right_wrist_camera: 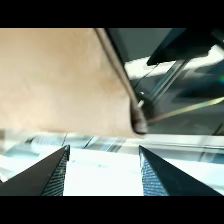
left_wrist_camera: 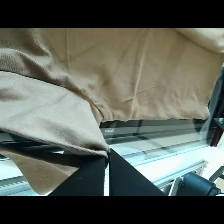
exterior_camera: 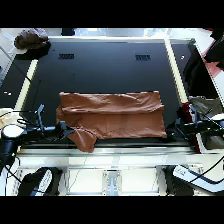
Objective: Fold the shirts.
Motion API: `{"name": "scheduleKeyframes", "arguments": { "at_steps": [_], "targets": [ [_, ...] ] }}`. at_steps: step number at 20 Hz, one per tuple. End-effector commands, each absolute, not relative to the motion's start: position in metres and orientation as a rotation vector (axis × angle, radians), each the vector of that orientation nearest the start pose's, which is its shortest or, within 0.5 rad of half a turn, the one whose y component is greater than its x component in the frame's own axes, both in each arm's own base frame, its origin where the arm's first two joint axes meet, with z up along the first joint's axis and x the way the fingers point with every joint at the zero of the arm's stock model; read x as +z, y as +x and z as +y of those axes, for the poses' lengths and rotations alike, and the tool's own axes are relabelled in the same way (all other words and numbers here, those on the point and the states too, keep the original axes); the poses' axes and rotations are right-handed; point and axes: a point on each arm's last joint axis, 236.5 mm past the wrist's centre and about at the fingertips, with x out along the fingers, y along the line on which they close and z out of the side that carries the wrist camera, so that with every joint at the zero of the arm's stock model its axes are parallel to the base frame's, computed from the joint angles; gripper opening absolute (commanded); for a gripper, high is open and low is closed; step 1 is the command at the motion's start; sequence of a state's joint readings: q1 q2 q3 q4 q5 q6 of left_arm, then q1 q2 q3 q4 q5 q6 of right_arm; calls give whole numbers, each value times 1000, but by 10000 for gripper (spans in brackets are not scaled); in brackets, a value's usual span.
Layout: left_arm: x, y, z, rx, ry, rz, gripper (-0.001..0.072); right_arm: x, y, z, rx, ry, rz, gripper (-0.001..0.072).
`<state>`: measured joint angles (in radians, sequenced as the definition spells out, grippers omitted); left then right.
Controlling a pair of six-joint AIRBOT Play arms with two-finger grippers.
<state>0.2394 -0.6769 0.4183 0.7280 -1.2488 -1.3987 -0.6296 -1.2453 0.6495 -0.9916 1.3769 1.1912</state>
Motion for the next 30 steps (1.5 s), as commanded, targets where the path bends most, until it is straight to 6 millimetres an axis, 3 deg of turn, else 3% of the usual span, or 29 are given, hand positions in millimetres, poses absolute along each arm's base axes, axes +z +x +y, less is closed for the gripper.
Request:
{"name": "scheduleKeyframes", "arguments": {
  "at_steps": [1,8,9,11,12,14,16,18,22,25,27,30],
  "targets": [
    [0,219,-119,-361,-821,1240,12,-93,222,13,213,952,1617,504],
    [0,220,-119,-359,-821,1237,12,-108,229,3,103,980,1613,480],
    [0,220,-119,-359,-821,1237,12,-110,231,0,85,981,1603,410],
    [0,220,-119,-359,-821,1237,12,-111,233,-1,76,982,1597,62],
    [0,220,-119,-359,-821,1237,12,-111,233,-1,76,982,1596,20],
    [1,220,-119,-360,-822,1236,12,-103,233,6,153,967,1588,19],
    [6,223,-118,-363,-812,1217,11,-80,234,20,295,975,1587,18],
    [25,229,-117,-382,-780,1164,11,-54,235,23,369,949,1575,18],
    [75,243,-108,-369,-752,1010,11,-1,246,13,364,768,1420,17],
    [86,250,-89,-302,-749,957,9,33,256,6,313,674,1290,15],
    [83,261,-67,-225,-676,934,8,45,268,6,297,638,1239,15],
    [82,290,-38,-139,-617,899,8,54,313,16,279,559,1131,14]
  ]
}}
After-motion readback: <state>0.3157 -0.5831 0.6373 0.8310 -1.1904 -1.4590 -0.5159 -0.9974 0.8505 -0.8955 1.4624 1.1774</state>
